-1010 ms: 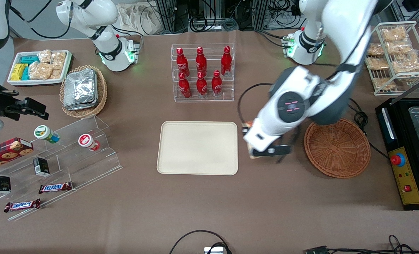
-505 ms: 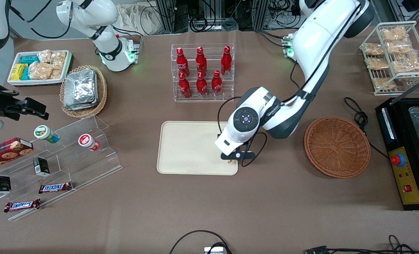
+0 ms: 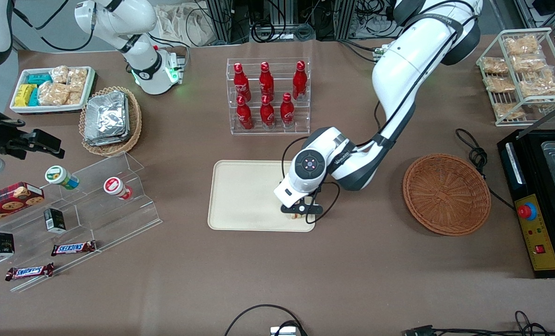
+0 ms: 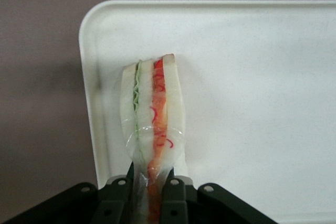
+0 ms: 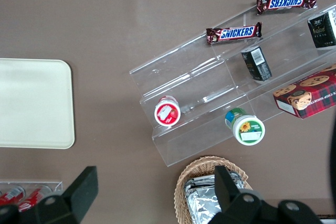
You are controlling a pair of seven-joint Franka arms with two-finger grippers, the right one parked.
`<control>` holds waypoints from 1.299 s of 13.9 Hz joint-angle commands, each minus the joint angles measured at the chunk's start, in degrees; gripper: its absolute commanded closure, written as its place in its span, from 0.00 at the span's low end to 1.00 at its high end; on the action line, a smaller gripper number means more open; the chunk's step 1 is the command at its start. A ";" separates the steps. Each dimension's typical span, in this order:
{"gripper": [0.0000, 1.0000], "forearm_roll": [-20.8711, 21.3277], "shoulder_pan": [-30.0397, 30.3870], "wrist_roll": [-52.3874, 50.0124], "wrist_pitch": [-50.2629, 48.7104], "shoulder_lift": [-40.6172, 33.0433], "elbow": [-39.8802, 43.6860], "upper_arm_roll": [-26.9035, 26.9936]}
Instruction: Place sandwich from basket to tray
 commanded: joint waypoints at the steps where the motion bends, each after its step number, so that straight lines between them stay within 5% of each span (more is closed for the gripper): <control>1: 0.00 1.53 -0.53 -0.74 -0.50 0.59 2.65 0.08; 9: 0.00 0.48 5.69 -0.74 -14.73 -12.40 1.07 -0.01; 12: 0.00 -0.48 12.71 0.05 -13.69 -21.88 -8.92 -0.36; 15: 0.00 -8.90 20.11 9.32 -13.60 -33.13 -18.16 -0.01; 18: 0.00 -16.20 18.73 18.57 -14.21 -42.45 -24.23 10.15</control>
